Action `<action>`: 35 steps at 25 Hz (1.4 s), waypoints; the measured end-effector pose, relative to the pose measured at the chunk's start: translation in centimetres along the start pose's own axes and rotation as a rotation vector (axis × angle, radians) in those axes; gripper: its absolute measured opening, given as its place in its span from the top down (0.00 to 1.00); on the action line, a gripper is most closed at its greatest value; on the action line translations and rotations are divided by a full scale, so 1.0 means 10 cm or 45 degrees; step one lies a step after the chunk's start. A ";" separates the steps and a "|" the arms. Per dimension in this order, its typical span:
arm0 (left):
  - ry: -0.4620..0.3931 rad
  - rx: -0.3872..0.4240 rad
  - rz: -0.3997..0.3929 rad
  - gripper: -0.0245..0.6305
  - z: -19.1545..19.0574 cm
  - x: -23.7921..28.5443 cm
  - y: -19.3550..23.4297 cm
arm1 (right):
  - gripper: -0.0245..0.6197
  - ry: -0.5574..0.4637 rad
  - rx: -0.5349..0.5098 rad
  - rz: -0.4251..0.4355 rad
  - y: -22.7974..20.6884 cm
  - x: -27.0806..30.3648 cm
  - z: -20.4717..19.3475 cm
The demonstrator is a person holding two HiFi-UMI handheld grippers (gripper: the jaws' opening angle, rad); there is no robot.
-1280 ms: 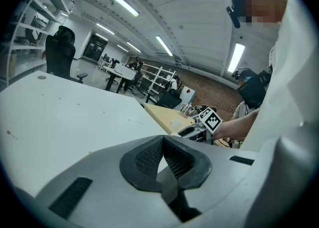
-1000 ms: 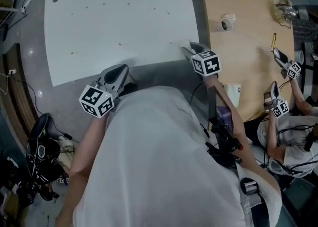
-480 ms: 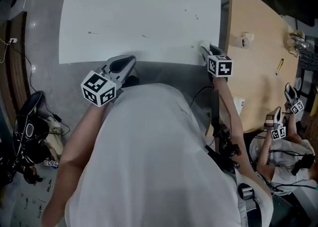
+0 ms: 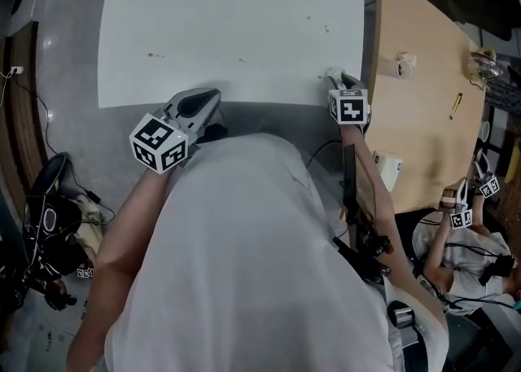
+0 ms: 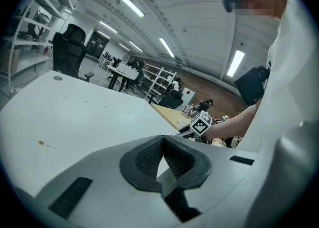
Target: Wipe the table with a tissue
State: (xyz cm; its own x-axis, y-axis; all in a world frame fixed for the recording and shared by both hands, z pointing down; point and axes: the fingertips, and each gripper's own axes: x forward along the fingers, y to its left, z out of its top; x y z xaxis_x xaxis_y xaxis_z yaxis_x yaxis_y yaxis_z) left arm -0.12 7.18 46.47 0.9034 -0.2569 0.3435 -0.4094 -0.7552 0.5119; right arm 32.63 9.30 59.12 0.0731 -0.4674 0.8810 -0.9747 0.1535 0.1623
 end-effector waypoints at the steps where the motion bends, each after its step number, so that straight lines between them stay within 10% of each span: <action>1: 0.000 0.002 -0.006 0.95 0.00 -0.01 0.00 | 0.74 0.006 -0.033 -0.020 0.04 0.00 0.01; 20: 0.035 0.048 -0.105 0.95 -0.06 -0.29 0.09 | 0.76 -0.045 -0.247 -0.057 0.81 -0.09 0.13; 27: 0.022 0.073 -0.118 0.95 -0.02 -0.36 0.14 | 0.76 -0.290 0.048 0.374 1.43 -0.30 0.33; 35: 0.033 0.081 -0.154 0.95 -0.04 -0.35 0.11 | 0.76 -0.336 0.105 0.491 1.84 -0.50 0.31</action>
State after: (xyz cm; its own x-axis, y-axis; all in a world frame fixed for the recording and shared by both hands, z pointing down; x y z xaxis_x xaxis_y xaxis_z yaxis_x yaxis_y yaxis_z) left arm -3.78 7.49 46.18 0.9417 -0.1467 0.3027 -0.2880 -0.8165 0.5003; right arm 13.67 11.80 56.31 -0.3434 -0.5965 0.7254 -0.9344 0.2950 -0.1998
